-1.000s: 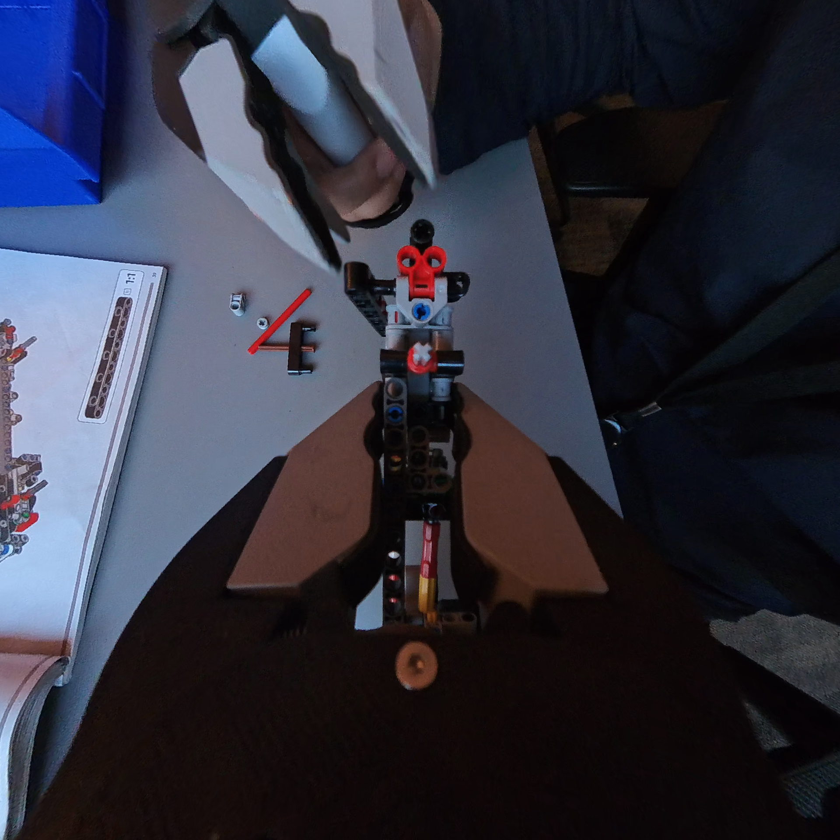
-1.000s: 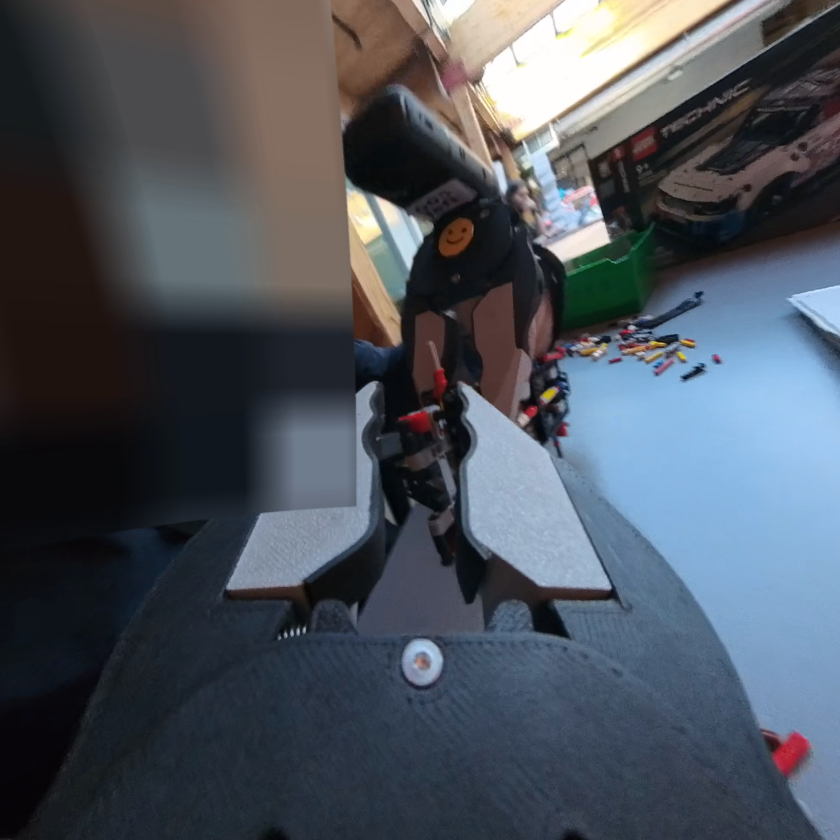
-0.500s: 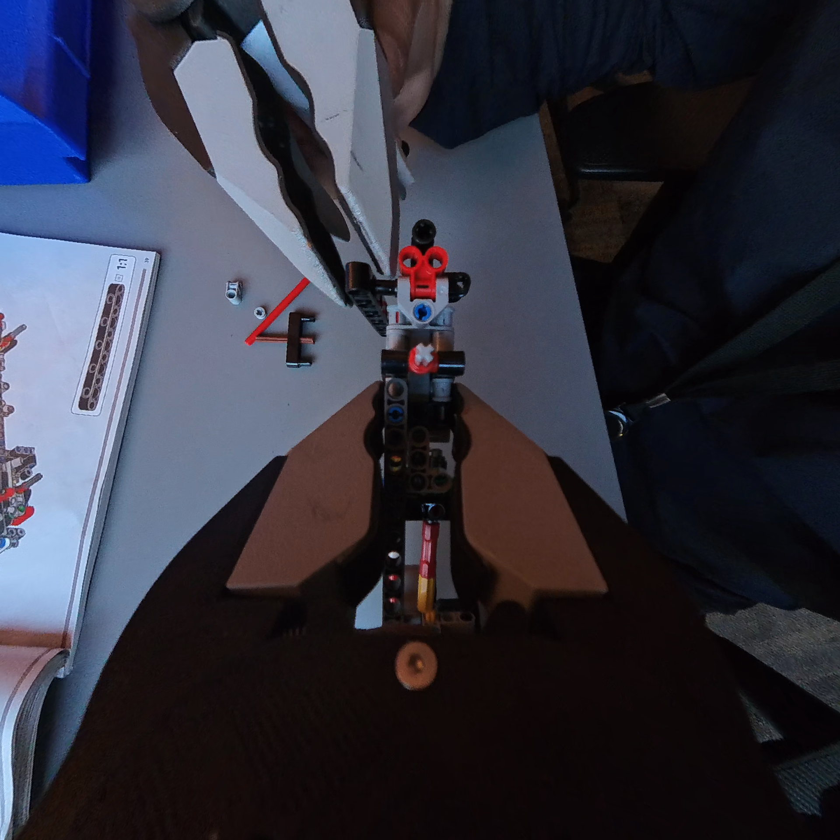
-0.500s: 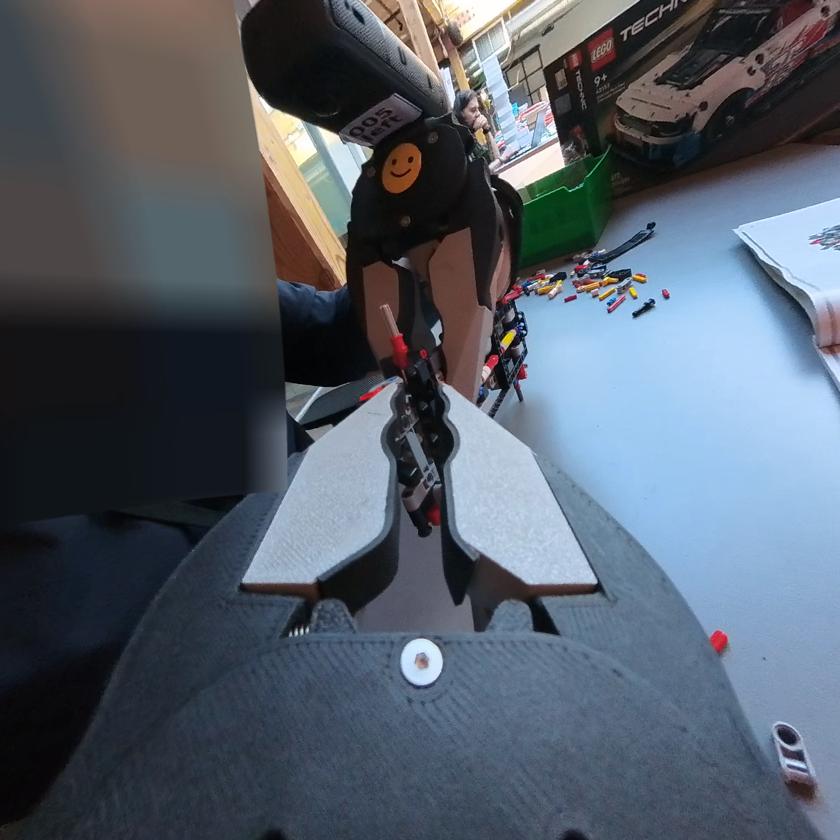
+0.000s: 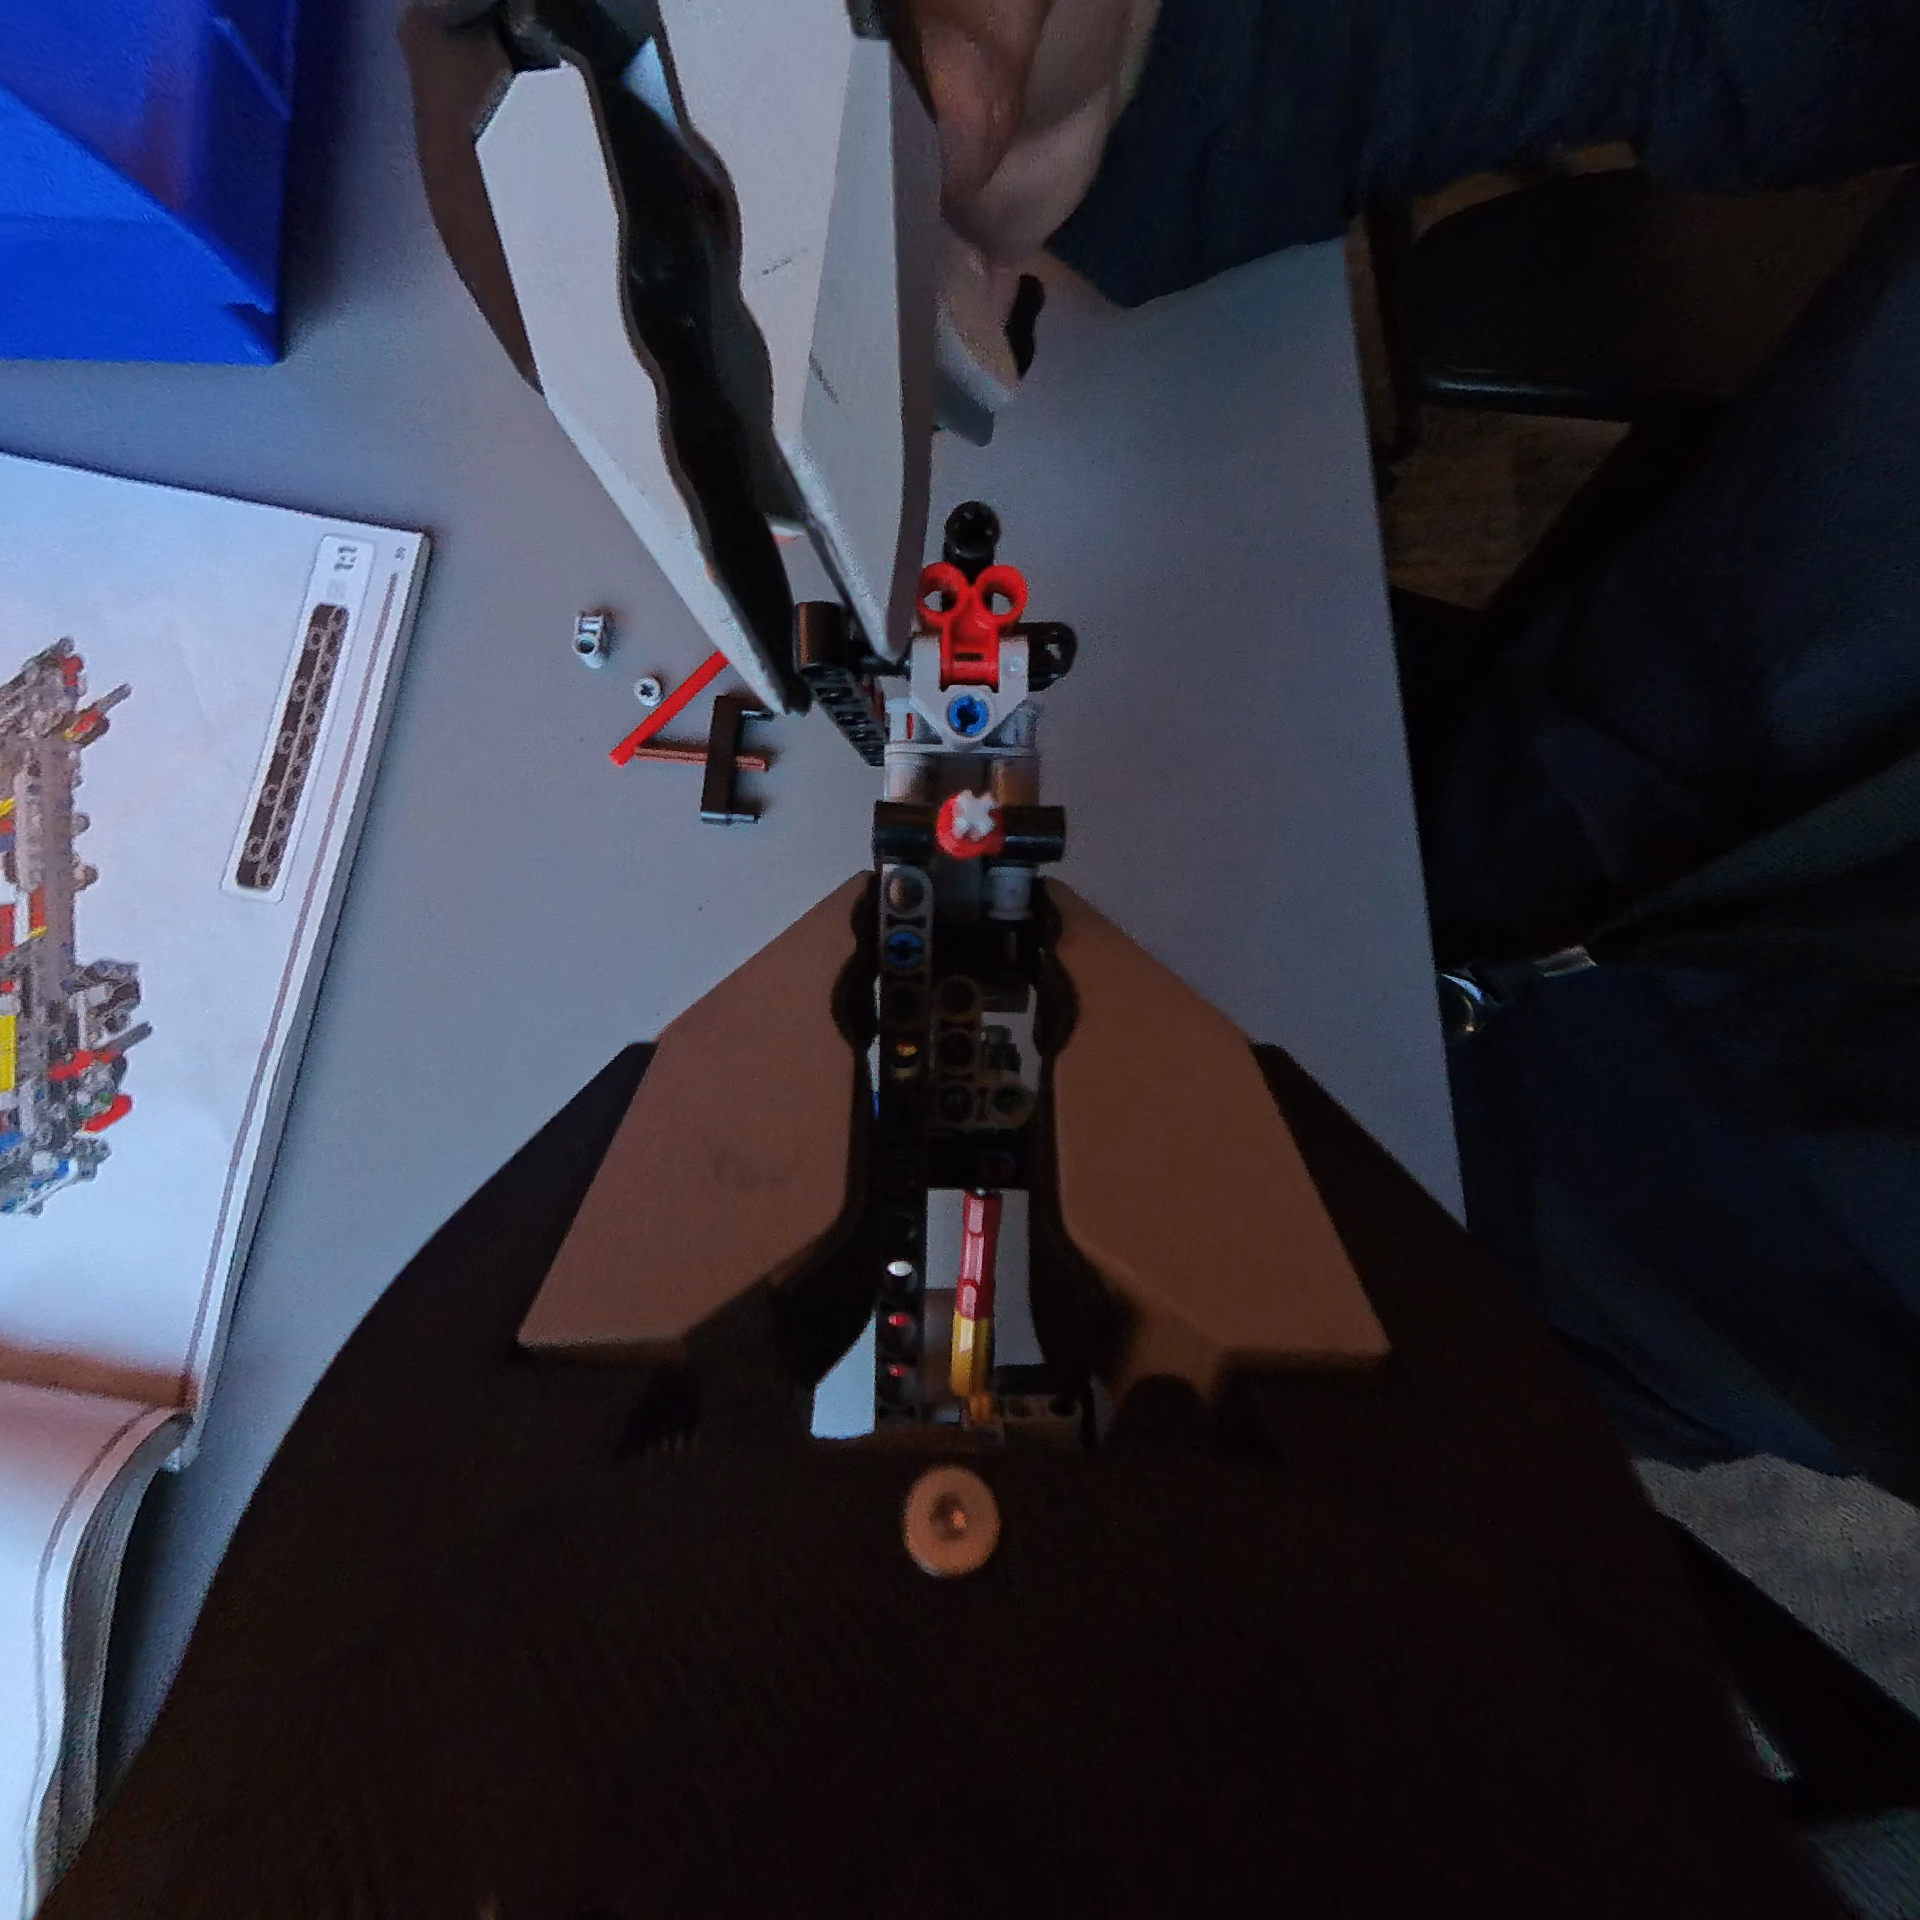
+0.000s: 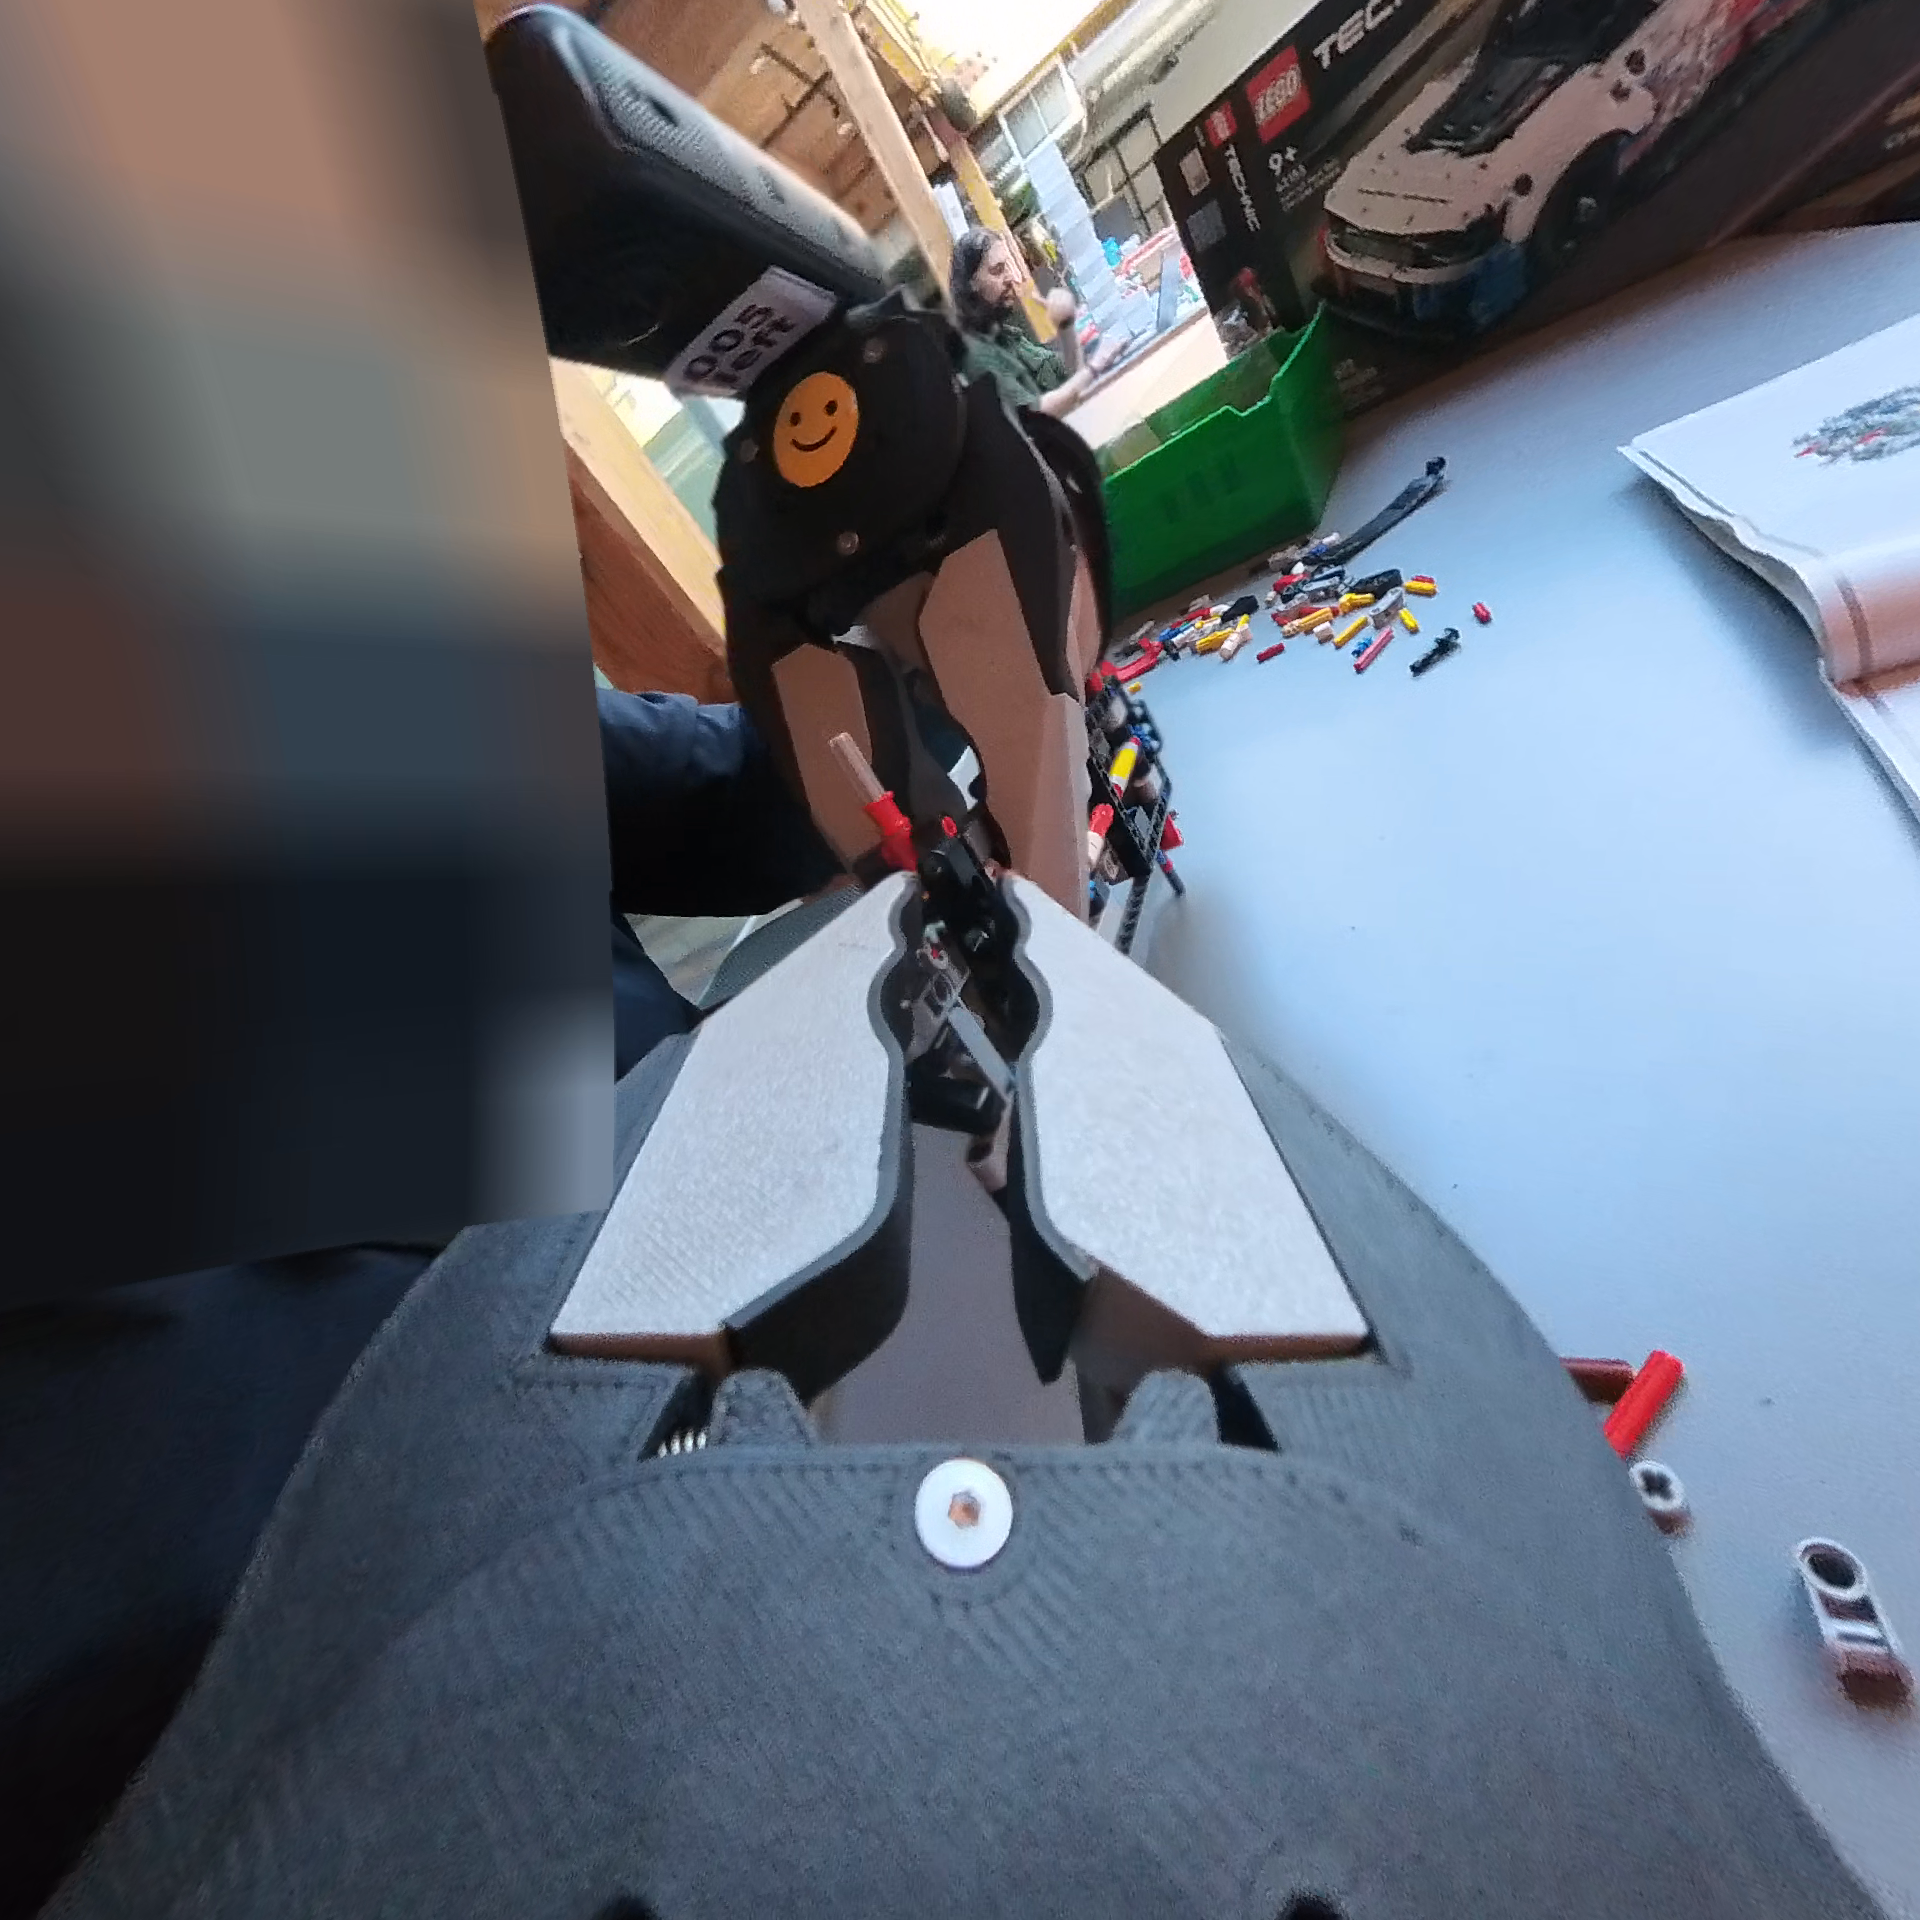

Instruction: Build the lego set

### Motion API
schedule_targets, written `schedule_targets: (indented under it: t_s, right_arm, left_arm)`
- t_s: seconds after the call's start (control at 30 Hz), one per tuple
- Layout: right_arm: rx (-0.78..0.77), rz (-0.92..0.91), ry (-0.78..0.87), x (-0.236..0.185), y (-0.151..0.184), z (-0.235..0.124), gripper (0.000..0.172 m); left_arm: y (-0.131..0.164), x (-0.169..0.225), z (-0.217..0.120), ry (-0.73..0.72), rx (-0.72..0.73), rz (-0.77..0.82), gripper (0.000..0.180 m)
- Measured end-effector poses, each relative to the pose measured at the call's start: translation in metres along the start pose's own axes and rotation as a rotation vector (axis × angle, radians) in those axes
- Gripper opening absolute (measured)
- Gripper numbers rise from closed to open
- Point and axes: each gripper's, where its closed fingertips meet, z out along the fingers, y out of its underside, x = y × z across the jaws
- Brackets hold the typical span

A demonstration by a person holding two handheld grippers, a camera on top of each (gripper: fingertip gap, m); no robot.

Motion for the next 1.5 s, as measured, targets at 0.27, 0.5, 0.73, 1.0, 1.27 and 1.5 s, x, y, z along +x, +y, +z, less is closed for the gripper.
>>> schedule_targets:
  t_s: [0.27, 0.5, 0.73, 1.0, 1.27, 1.5]
  right_arm:
    - [-0.043, -0.242, 0.108, -0.002, 0.003, -0.002, 0.007]
    - [-0.202, -0.649, 0.245, -0.009, 0.017, -0.002, 0.004]
    - [-0.241, -0.673, 0.374, 0.007, 0.02, -0.002, 0.006]
    - [-0.243, -0.617, 0.309, 0.0, 0.028, -0.001, 0.007]
    - [-0.216, -0.607, 0.271, -0.002, 0.03, 0.002, 0.042]
    - [-0.192, -0.752, 0.427, 0.011, 0.024, 0.005, 0.022]
  left_arm:
    - [-0.002, 0.0, 0.004, -0.091, -0.012, -0.002, 0.024]
    - [0.004, 0.005, 0.014, -0.024, -0.055, 0.016, 0.025]
    - [0.015, -0.007, 0.017, -0.085, -0.085, 0.002, 0.026]
    - [0.018, -0.001, 0.02, -0.048, -0.114, 0.031, 0.027]
    - [0.018, -0.01, 0.019, -0.085, -0.116, 0.0, 0.026]
    - [0.022, -0.011, 0.018, -0.071, -0.131, -0.022, 0.026]
